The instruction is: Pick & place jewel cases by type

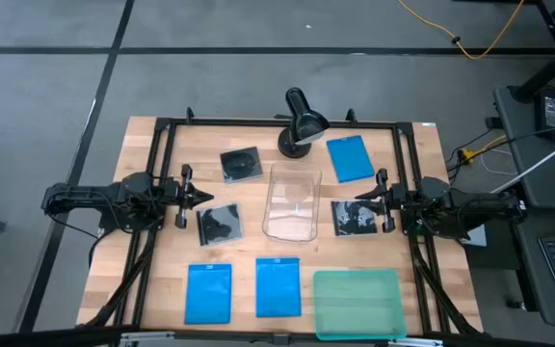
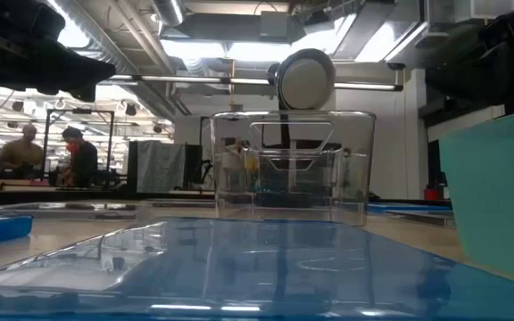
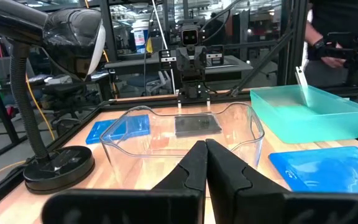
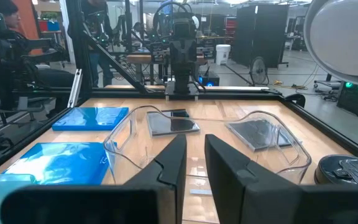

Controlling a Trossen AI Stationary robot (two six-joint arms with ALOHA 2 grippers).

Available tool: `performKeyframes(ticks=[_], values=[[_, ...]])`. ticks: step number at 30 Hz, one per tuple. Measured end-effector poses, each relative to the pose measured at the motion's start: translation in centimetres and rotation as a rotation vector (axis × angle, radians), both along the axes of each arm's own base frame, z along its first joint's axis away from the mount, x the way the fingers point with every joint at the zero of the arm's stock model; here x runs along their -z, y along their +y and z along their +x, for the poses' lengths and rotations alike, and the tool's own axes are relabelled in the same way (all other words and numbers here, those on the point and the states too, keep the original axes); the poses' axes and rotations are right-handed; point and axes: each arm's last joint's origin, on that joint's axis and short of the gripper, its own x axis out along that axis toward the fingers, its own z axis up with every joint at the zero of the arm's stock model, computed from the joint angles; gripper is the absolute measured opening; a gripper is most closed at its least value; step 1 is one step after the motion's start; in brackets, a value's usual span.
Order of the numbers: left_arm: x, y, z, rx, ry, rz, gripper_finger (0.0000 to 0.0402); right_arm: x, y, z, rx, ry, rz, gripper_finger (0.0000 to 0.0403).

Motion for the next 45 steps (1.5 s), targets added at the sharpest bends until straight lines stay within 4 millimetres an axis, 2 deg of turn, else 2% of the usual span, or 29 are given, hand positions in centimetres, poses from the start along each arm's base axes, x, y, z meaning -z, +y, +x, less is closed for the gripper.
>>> performKeyframes(ticks=[39,45], values=[[0.0,0.0,0.0,0.0,0.0,0.0,0.0,0.0,0.0,0.0,0.0,0.0,0.0,0.0065],[-0.01,0.0,0.0,0.0,0.0,0.0,0.0,-0.04,0.0,0.0,0.001,-0.006,-0.081,0.0065]])
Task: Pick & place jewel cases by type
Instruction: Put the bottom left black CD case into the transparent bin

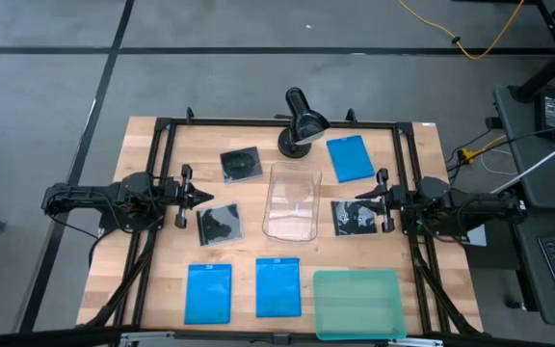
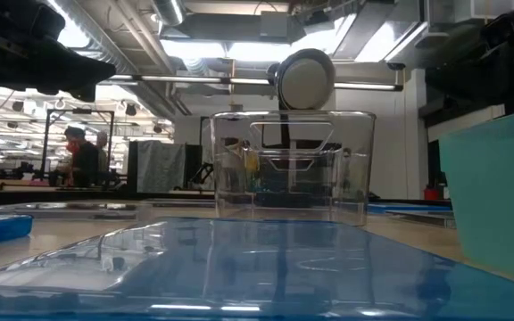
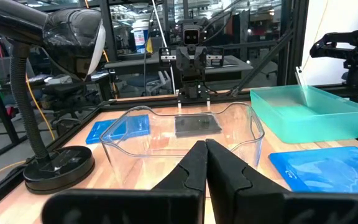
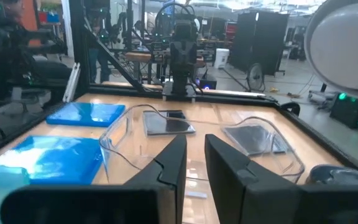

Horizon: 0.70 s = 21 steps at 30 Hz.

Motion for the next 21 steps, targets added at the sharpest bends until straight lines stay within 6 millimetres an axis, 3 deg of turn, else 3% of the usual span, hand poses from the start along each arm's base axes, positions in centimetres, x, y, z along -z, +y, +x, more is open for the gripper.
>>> performKeyframes(ticks=[21], values=[[0.01,0.0,0.0,0.0,0.0,0.0,0.0,-0.2,0.0,-0.01,-0.004,-0.016,0.164,0.0065]])
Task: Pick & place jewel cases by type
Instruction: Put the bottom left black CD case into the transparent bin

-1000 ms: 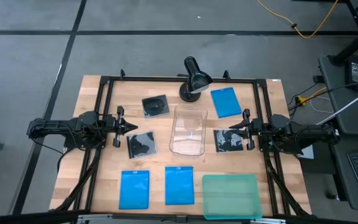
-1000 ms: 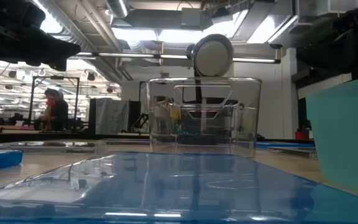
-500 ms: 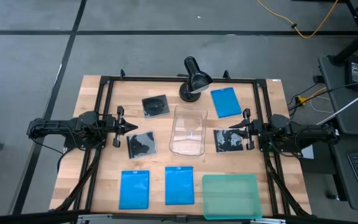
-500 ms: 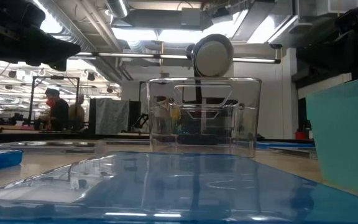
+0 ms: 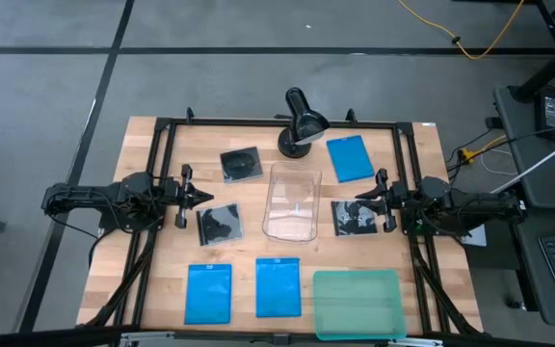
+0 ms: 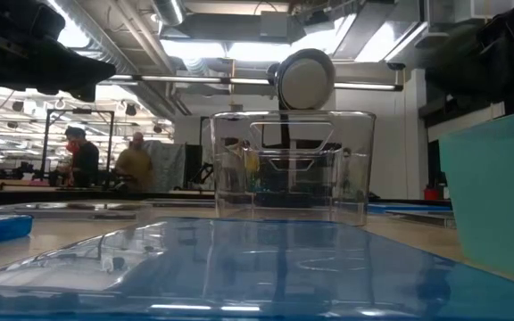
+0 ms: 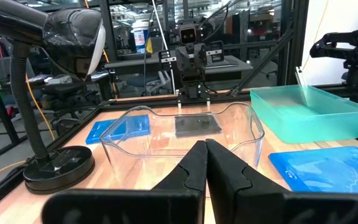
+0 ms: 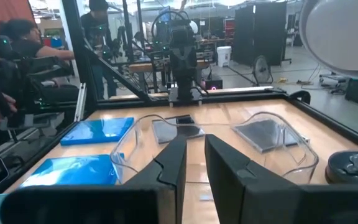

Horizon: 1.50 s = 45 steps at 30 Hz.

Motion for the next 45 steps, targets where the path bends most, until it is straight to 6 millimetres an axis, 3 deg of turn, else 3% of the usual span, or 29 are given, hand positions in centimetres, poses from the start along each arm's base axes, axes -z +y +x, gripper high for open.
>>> performKeyframes(ticks=[17,31,36,39,42,45], values=[[-1.0,0.4,-0.1,-0.121,-0.107,-0.017,0.0,-0.3,0.1,0.0,-0.034,-0.027,0.0,0.0065],[-2.3,1.0,-0.6,-0.308,-0.32,-0.398,0.0,-2.1,-0.3,-0.3,0.086,-0.181,0.165,0.0065],[-2.4,1.1,-0.6,-0.299,-0.346,-0.509,0.0,-4.5,-0.3,-0.2,0.092,-0.112,0.157,0.0065],[-3.4,1.0,-0.8,-0.261,-0.37,-0.511,0.0,-6.7,-0.3,0.5,0.099,-0.033,0.125,0.0065],[-4.9,0.9,-1.2,-0.224,-0.401,-0.503,0.0,-9.2,-0.3,2.1,0.105,0.063,0.089,0.0065],[-7.1,0.7,-2.0,-0.143,-0.45,-0.48,0.0,-11.8,-0.3,5.0,0.106,0.151,0.034,0.0065]])
